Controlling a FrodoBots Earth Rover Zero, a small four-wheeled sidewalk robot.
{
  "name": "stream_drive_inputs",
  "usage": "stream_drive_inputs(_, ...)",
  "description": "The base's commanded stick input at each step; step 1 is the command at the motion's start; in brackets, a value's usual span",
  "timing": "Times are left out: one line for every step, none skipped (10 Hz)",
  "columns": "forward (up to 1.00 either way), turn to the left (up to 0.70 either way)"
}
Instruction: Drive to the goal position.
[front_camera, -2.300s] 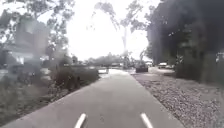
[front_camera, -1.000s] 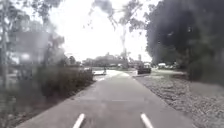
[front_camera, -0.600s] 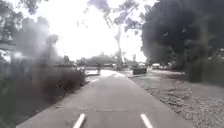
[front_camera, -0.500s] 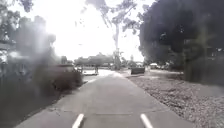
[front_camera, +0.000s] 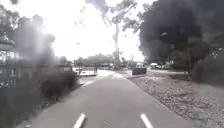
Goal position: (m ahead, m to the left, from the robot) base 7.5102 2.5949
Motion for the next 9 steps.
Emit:
stream_drive_inputs(1.0,0.0)
stream_drive_inputs(1.0,0.0)
stream_drive_inputs(1.0,0.0)
stream_drive_inputs(1.0,0.0)
stream_drive_inputs(1.0,0.14)
stream_drive_inputs(1.0,0.23)
stream_drive_inputs(1.0,0.28)
stream_drive_inputs(1.0,0.28)
stream_drive_inputs(1.0,0.0)
